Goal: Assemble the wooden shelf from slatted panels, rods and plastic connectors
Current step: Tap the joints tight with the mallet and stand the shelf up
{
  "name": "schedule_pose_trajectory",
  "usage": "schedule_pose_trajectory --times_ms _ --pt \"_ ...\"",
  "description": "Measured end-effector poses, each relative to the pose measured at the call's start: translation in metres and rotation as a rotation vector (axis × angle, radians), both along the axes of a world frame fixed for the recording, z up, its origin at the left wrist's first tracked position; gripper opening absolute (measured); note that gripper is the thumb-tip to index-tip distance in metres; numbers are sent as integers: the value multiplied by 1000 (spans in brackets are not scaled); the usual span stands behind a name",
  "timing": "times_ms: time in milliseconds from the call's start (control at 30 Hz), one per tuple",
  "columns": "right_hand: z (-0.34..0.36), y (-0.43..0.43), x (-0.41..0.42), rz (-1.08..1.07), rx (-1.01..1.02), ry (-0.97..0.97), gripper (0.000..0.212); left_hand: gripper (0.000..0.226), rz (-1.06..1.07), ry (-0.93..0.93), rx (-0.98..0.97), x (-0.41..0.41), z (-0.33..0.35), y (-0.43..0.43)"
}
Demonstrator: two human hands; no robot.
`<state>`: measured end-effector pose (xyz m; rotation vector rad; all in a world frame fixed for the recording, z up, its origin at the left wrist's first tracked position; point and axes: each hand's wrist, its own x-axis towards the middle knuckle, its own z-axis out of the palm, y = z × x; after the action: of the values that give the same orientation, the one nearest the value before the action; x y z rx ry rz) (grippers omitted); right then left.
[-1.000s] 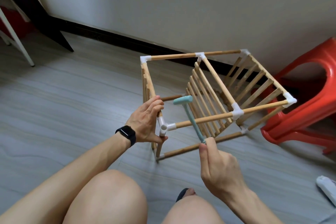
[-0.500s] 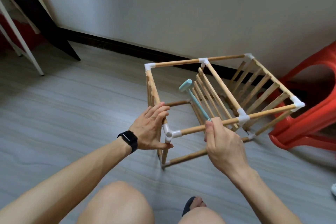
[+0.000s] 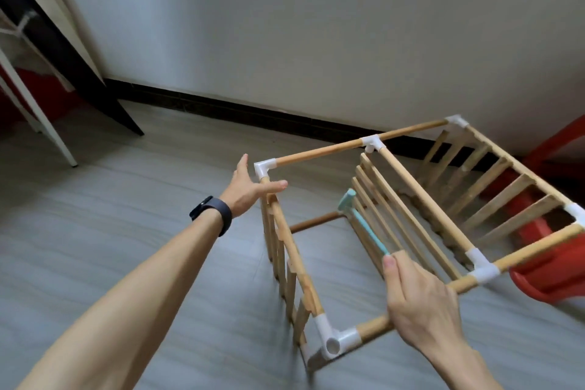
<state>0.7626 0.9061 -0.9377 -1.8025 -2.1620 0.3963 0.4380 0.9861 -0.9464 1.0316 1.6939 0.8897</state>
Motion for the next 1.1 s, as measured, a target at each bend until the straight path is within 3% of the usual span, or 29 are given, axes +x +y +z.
schedule_pose_trajectory --times_ms 67,167,233,367,467,533,600,700,733,833,933,1033,1100 --pt "6 -1 7 -51 -49 -22 40 92 -26 -107 -49 15 -16 -2" --pt "15 2 -2 -2 -51 119 40 48 142 -269 44 36 -36 -15" --pt "18 11 -22 96 -1 199 35 51 158 -269 70 39 -43 -21" --pt "28 38 -76 248 49 179 32 80 81 -325 109 41 -60 -42" --pt "34 53 -104 361 95 200 33 74 180 -114 129 50 -68 -54" --pt "36 55 -107 364 230 385 33 70 238 -7 135 59 -66 -51" --pt "34 50 -111 380 275 451 32 68 286 15 134 58 -64 -51" --pt "29 39 -107 445 108 -48 30 60 306 14 141 57 -63 -52" --pt "24 37 -103 428 90 -97 30 58 304 13 144 58 -63 -52" --pt "27 37 -102 365 197 149 30 63 309 19 157 59 -60 -53" --pt "28 40 -106 386 62 -82 32 62 315 15 144 58 -61 -52" --pt "29 40 -105 323 172 156 33 60 306 10 149 58 -61 -52" --pt "30 38 -106 375 97 -1 33 56 314 3 158 58 -59 -54"
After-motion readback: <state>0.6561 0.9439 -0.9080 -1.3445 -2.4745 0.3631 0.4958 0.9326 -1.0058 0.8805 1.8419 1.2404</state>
